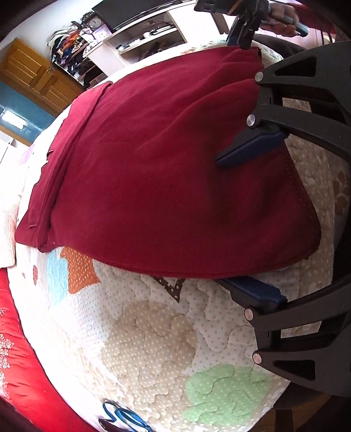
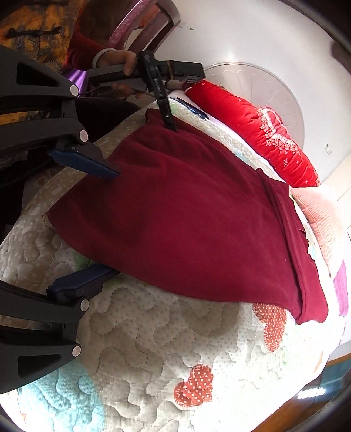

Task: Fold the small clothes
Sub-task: 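Lower both grippers to the hem of the dark red shirt strip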

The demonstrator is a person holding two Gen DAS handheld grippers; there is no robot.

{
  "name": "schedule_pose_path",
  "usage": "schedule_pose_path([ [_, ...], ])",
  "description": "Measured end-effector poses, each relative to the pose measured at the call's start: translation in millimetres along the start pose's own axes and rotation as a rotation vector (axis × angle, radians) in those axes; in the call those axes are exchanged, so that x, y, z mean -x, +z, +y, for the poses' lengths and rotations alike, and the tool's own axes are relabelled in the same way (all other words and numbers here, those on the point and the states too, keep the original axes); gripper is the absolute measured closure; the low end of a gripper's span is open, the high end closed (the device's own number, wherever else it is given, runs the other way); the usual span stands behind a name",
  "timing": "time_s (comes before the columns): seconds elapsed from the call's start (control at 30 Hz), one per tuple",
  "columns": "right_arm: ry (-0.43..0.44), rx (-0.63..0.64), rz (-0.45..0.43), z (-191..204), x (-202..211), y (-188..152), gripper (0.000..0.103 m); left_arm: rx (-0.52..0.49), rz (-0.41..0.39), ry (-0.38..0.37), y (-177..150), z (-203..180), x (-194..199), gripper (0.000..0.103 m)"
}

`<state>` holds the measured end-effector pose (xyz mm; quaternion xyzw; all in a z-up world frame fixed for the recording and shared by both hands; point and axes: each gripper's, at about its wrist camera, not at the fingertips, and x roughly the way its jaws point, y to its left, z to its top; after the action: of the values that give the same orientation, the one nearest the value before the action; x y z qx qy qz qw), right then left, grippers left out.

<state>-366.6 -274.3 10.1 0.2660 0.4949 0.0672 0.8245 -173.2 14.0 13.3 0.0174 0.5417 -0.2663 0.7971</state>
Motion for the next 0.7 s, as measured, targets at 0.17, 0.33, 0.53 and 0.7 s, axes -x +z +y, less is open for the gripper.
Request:
schedule_pose_path([
  [0.17, 0.004, -0.009, -0.032, 3.6, -1.2, 0.5, 0.041, -0.074, 0.026, 0.023, 1.5, -6.8, -3.5, 0.021],
  [0.33, 0.017, -0.013, -0.059, 4.6, 5.0, -5.1, 0.041, -0.073, 0.028, 0.015, -0.3, -7.6, -2.1, 0.02],
  [0.53, 0.037, -0.012, -0.068, 7.1, 4.8, -12.9, 0.041, -0.054, 0.022, 0.043, -6.2, -11.2, 0.4, 0.02],
  [0.7, 0.047, -0.02, -0.088, 9.6, 1.1, -14.7, 0.04, -0.047, 0.04, 0.041, -1.9, -13.4, -3.3, 0.016],
])
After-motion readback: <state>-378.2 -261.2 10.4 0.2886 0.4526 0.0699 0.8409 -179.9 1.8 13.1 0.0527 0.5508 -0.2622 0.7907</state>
